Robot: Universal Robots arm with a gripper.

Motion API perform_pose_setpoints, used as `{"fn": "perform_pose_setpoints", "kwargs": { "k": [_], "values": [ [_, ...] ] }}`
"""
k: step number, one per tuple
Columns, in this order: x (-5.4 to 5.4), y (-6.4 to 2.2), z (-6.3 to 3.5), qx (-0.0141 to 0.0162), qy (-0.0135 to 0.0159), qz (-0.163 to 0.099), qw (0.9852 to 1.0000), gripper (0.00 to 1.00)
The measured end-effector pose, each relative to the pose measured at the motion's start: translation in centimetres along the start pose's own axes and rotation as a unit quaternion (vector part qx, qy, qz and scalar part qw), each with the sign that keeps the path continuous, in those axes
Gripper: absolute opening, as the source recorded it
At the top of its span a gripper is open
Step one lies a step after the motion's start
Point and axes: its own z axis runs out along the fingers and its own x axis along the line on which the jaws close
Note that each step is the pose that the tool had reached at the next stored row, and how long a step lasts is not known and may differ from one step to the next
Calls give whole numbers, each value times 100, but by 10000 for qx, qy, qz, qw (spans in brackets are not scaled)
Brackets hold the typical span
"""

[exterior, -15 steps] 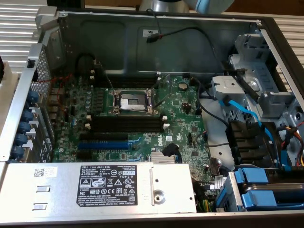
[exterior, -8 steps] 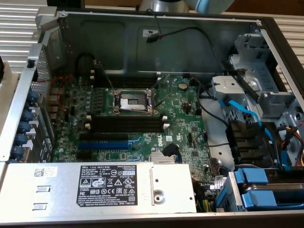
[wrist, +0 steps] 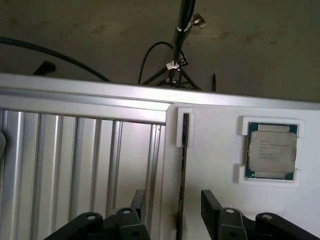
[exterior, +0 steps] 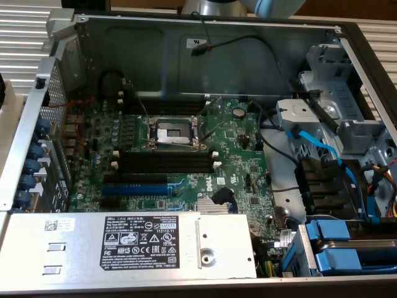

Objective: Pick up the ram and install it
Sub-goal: 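Pick up the ram and move it above insertion slot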

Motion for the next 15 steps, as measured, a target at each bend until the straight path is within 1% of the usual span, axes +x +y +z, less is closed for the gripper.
{"fn": "perform_pose_setpoints", "kwargs": {
  "k": [2,3,5,8,15],
  "values": [
    [-5,1,13,4,-35,0,10000,56],
    [-6,2,20,5,-47,1,10000,56],
    [-7,4,33,5,-62,2,10000,56],
    [-8,9,66,6,-78,1,10000,56],
    [-27,12,128,9,-102,2,9999,56]
  ]
}}
